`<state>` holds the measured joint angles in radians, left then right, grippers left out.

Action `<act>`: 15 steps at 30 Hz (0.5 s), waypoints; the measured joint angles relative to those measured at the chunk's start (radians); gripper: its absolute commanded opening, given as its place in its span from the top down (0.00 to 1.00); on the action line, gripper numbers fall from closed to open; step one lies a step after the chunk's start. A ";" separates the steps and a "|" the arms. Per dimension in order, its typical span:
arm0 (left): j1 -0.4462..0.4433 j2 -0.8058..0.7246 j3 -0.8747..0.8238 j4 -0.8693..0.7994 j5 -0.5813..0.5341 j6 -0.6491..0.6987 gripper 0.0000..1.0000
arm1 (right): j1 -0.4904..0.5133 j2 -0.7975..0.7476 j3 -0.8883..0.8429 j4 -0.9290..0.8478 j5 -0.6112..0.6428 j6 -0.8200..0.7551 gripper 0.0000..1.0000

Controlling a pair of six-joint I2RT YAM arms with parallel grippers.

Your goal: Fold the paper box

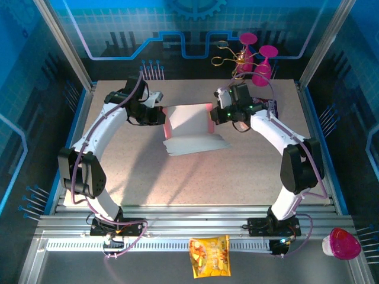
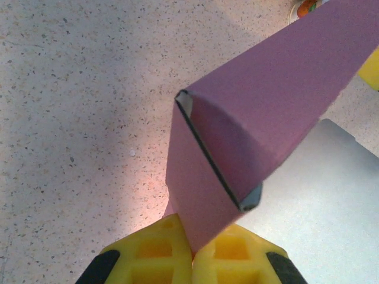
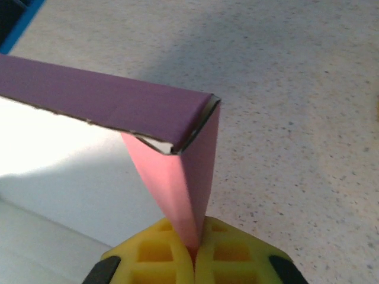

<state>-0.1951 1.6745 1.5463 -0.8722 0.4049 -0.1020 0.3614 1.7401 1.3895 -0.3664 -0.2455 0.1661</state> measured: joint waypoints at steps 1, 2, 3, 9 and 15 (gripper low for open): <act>0.000 0.000 -0.001 -0.002 -0.001 0.000 1.00 | 0.019 0.000 0.006 -0.008 0.053 0.002 1.00; 0.000 0.000 -0.001 -0.004 -0.002 0.000 1.00 | 0.034 0.000 0.011 -0.013 0.094 0.007 1.00; 0.000 0.000 -0.003 -0.004 -0.005 0.000 1.00 | 0.055 -0.001 0.018 -0.024 0.154 0.014 1.00; 0.000 0.000 -0.010 -0.005 -0.015 -0.003 1.00 | 0.114 -0.008 0.032 -0.053 0.299 0.054 1.00; 0.000 -0.001 -0.024 0.005 -0.016 -0.012 1.00 | 0.113 -0.008 0.032 -0.054 0.283 0.059 0.99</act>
<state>-0.1955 1.6733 1.5219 -0.8677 0.3893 -0.1143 0.4747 1.7321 1.4216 -0.4206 0.0380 0.2249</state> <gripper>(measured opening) 0.058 0.061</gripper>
